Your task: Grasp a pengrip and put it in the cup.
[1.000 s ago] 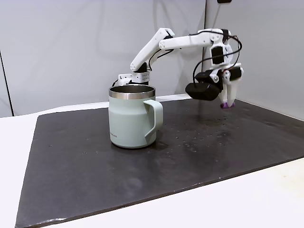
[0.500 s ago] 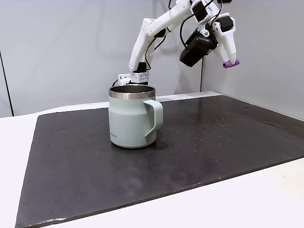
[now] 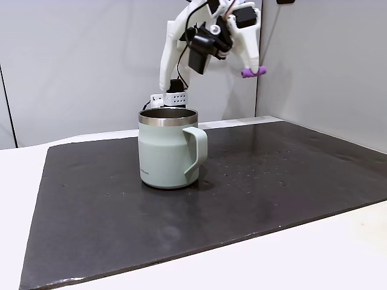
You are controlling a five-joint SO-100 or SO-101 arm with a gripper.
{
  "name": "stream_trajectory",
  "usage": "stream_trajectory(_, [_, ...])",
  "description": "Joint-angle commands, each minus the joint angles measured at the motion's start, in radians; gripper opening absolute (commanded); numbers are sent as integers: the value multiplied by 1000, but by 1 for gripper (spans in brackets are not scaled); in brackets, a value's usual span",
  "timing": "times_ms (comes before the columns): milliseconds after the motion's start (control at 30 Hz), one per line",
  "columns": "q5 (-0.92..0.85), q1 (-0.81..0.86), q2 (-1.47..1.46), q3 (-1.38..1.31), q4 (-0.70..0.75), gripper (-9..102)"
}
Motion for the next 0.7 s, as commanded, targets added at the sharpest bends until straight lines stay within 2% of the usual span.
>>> stream_trajectory(0, [-31, 129, 92, -5, 23, 0])
stream_trajectory(167, [-71, 273, 75, -66, 74, 0])
stream_trajectory(367, [-124, 416, -64, -302, 106, 0])
stream_trajectory(667, [-155, 463, -141, -403, 109, 0])
